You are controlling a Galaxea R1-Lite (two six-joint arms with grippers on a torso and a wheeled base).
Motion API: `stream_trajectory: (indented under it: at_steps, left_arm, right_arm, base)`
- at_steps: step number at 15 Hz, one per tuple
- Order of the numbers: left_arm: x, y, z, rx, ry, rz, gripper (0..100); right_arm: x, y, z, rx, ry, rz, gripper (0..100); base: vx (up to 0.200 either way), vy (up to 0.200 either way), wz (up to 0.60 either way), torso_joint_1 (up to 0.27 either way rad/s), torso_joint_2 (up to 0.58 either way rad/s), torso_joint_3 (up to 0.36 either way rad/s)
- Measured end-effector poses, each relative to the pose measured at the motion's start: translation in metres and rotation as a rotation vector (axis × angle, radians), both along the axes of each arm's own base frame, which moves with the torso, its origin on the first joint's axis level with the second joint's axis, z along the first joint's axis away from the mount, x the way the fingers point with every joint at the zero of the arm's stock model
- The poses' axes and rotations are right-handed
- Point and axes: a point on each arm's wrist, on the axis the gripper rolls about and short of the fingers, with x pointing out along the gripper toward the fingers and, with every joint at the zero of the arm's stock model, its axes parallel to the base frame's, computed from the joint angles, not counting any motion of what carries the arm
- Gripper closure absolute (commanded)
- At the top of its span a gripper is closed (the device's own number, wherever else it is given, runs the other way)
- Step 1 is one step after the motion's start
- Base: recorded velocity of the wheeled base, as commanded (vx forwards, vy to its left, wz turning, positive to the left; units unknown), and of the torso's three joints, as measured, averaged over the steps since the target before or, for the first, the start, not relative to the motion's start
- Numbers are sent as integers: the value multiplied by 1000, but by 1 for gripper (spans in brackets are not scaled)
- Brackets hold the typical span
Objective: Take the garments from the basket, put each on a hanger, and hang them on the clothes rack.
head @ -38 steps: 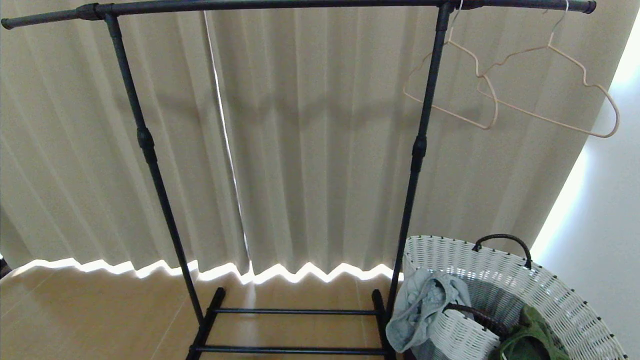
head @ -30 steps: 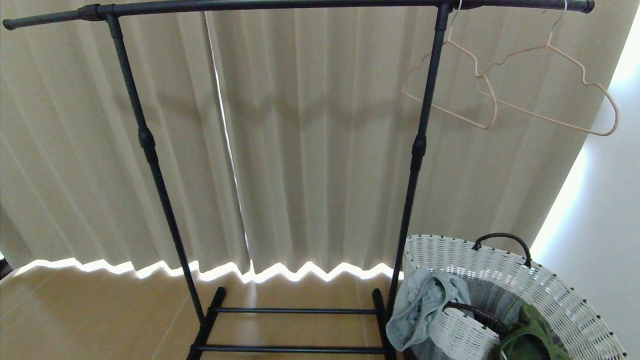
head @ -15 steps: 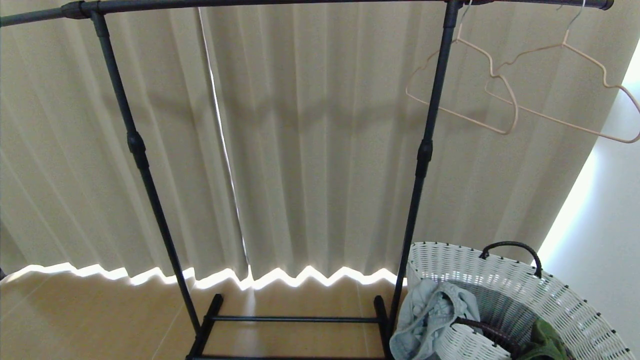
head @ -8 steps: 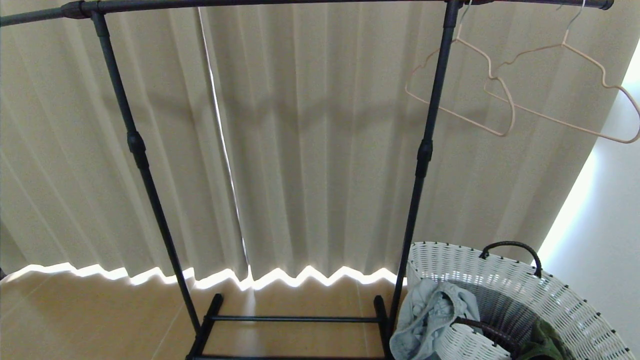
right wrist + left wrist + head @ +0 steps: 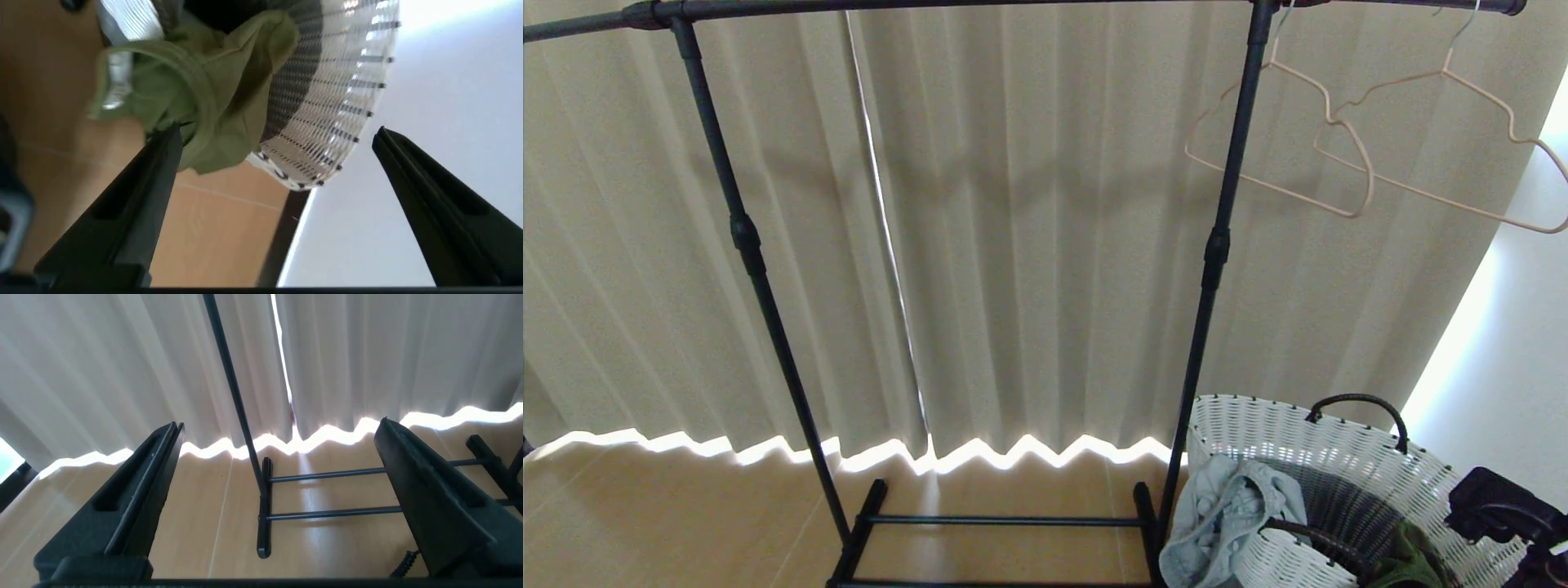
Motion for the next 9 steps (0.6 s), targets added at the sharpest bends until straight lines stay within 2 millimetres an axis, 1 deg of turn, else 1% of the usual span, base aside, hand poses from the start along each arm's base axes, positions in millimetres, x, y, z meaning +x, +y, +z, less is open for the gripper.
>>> stream_trajectory:
  at_steps: [3, 6, 8, 9]
  left_arm:
    - [0, 0, 0, 1, 0, 0, 0]
    - [0, 0, 0, 1, 0, 0, 0]
    - [0, 0, 0, 1, 0, 0, 0]
    - [0, 0, 0, 1, 0, 0, 0]
  right_arm:
    - [18, -5, -25, -9, 70, 9, 0]
    - [32, -8, -39, -10, 83, 8, 0]
    - [44, -10, -47, -19, 47, 5, 0]
    - [48, -11, -50, -22, 33, 5, 100]
  base:
    - [0, 0, 0, 0, 0, 0]
    - [0, 0, 0, 0, 0, 0]
    - [0, 0, 0, 0, 0, 0]
    - [0, 0, 0, 0, 0, 0]
